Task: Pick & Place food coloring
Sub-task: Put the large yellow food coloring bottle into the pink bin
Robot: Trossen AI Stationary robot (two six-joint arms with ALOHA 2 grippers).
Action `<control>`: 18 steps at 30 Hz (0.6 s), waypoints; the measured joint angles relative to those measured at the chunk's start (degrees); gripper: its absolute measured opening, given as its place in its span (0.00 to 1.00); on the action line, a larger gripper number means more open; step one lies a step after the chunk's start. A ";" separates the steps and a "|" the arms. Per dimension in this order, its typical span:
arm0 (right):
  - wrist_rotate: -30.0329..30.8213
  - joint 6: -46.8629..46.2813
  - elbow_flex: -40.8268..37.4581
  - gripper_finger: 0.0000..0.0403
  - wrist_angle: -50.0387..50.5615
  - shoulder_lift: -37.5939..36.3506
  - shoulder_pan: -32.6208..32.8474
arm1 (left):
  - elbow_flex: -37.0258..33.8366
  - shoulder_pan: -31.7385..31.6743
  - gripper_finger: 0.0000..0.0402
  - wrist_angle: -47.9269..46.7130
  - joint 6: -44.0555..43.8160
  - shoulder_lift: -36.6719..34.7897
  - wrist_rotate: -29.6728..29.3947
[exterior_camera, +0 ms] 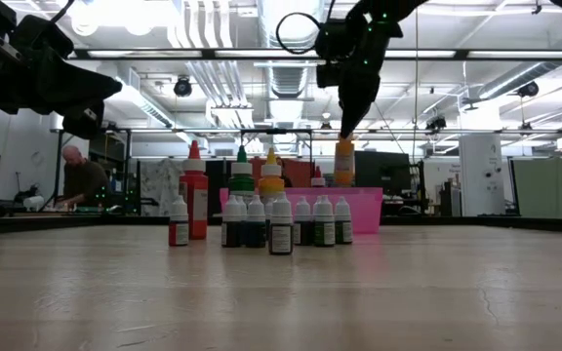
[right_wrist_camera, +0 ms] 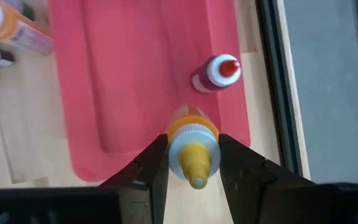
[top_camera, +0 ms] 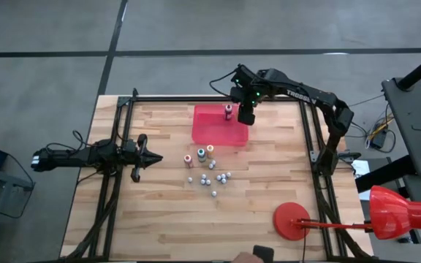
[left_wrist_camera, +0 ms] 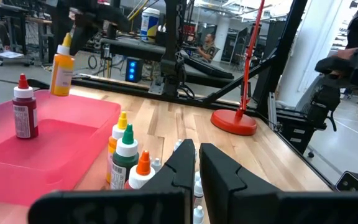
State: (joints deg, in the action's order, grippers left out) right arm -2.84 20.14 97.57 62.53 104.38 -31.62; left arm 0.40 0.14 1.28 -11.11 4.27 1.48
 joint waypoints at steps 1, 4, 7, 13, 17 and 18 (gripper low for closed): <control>0.00 0.05 -0.56 0.27 -0.43 0.00 -0.25 | 0.01 0.01 0.00 0.00 -0.01 0.02 0.00; -0.01 0.74 -1.61 0.27 -1.28 0.17 -0.92 | 0.02 0.01 0.00 0.00 0.00 0.00 0.00; -0.05 1.11 -1.60 0.27 -1.25 0.90 -1.49 | 0.00 0.00 0.00 0.00 0.00 0.02 0.00; -0.12 2.41 -1.06 0.27 -1.17 2.57 -2.56 | 0.01 0.01 0.00 0.00 0.00 0.01 -0.02; -0.11 3.63 -1.08 0.27 -1.47 3.57 -3.30 | 0.00 0.02 0.00 0.00 0.00 0.02 0.00; -0.12 4.00 -1.09 0.27 -1.48 3.95 -3.53 | 0.01 0.01 0.00 0.00 -0.01 0.01 0.00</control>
State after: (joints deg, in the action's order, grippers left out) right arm -2.96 24.13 96.49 61.05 108.33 -35.15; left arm 0.41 0.16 1.28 -11.13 4.28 1.48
